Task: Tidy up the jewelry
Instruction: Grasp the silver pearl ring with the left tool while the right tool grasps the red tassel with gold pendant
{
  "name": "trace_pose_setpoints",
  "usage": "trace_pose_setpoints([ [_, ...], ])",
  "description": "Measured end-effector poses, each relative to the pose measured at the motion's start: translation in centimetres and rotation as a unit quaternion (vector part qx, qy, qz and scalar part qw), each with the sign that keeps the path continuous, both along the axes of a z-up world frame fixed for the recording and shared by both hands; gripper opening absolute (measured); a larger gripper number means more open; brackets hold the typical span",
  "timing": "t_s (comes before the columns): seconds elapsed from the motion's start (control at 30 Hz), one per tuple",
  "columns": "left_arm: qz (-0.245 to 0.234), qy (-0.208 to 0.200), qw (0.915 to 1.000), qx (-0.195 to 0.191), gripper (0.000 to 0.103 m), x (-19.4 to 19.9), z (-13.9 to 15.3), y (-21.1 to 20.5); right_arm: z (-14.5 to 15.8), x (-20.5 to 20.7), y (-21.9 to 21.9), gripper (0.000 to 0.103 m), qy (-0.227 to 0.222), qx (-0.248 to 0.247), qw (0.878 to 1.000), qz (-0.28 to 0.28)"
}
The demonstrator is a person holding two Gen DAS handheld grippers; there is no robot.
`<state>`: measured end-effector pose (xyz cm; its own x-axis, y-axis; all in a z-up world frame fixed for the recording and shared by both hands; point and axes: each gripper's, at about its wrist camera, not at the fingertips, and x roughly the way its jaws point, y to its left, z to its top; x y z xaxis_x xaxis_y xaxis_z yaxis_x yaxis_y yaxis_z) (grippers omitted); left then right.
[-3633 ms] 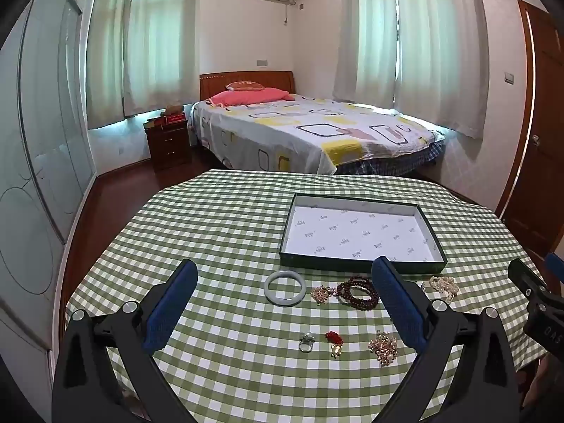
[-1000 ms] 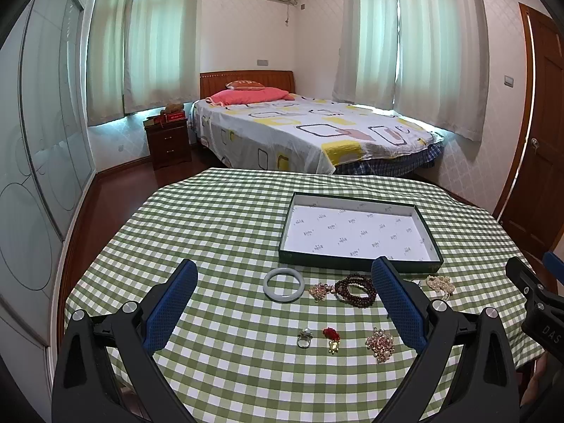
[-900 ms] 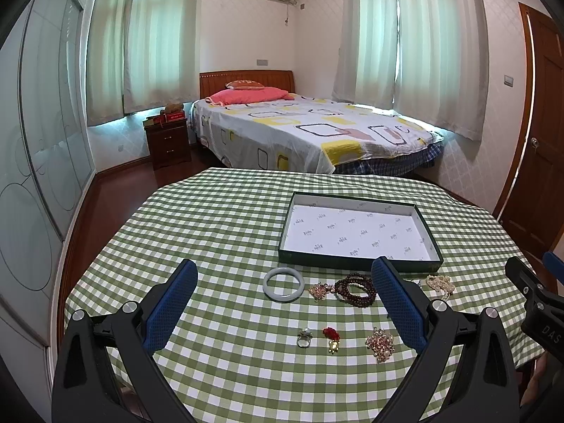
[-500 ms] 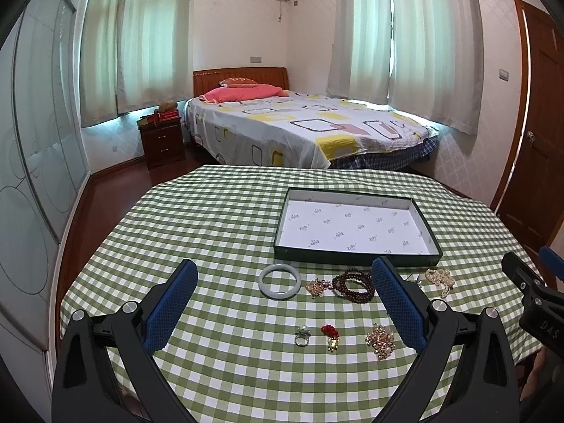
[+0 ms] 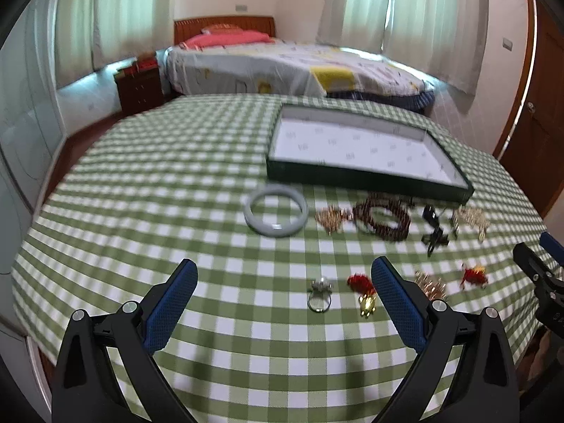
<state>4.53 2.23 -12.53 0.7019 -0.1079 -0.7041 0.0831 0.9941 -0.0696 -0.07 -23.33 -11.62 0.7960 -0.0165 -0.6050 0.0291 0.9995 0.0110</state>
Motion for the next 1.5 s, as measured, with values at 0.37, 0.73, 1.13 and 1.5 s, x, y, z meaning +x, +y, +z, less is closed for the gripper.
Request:
trace_pose_setpoints([
  [0.37, -0.016, 0.044, 0.9987, 0.023, 0.095, 2.6, -3.6, -1.6, -3.5, 1.6, -0.3, 0.085, 0.05, 0.029, 0.998, 0.01],
  [0.73, -0.042, 0.052, 0.9973, 0.031, 0.06, 2.8, -4.4, -2.3, -4.4, 2.2, -0.5, 0.085, 0.067, 0.039, 0.997, 0.01],
  [1.13, -0.048, 0.04, 0.9966, 0.053, 0.022, 2.7, -4.3, -2.8, -4.7, 2.3, -0.7, 0.085, 0.075, 0.045, 0.996, 0.007],
  [1.5, -0.042, 0.036, 0.9975, 0.043, 0.022, 2.7, -3.9, -2.2, -5.6, 2.7, -0.8, 0.072, 0.096, 0.057, 0.994, 0.01],
])
